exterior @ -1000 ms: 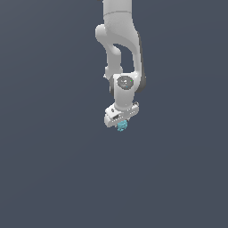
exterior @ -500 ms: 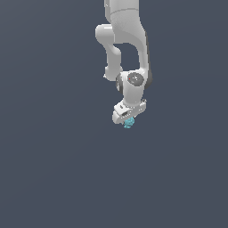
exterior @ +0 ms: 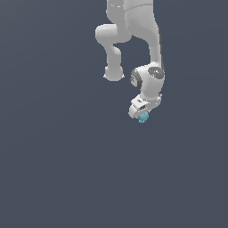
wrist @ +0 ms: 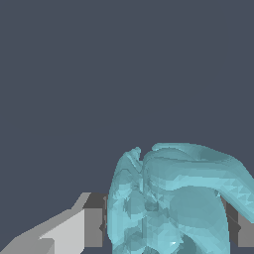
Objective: Pick up the object and move it to a goal position.
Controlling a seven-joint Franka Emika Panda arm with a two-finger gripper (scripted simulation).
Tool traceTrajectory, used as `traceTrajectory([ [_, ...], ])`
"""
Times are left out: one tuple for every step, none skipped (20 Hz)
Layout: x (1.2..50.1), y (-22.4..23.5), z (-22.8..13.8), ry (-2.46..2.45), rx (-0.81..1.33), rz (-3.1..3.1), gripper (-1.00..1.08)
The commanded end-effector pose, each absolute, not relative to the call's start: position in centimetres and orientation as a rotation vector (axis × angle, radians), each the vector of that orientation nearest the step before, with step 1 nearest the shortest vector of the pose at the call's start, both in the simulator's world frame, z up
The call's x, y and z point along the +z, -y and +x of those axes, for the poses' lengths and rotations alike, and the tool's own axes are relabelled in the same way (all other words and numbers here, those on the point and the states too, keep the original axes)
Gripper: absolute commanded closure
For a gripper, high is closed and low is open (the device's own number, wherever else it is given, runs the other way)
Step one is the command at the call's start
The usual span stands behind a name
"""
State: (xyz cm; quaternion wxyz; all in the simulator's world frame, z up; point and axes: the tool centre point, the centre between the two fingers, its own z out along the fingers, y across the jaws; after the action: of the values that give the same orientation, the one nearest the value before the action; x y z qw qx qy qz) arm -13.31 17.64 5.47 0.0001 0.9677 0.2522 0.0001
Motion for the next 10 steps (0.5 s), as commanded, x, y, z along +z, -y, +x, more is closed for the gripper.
traceTrajectory([
  [5.7,-19.4,-13.9,-0.790,0.000,3.040,1.08],
  [5.7,-20.0,-14.1,-0.790,0.000,3.040,1.08],
  [5.8,-20.5,-14.3,-0.790,0.000,3.040,1.08],
  [5.8,-21.0,-14.4,-0.790,0.000,3.040,1.08],
  [5.9,-21.4,-14.6,-0.790,0.000,3.040,1.08],
  [5.9,-21.7,-14.7,-0.790,0.000,3.040,1.08],
  [5.9,-22.0,-14.8,-0.790,0.000,3.040,1.08],
  [5.9,-22.2,-14.8,-0.790,0.000,3.040,1.08],
  [5.9,-22.3,-14.9,-0.790,0.000,3.041,1.08],
  [5.9,-22.4,-14.9,-0.790,0.000,3.041,1.08],
])
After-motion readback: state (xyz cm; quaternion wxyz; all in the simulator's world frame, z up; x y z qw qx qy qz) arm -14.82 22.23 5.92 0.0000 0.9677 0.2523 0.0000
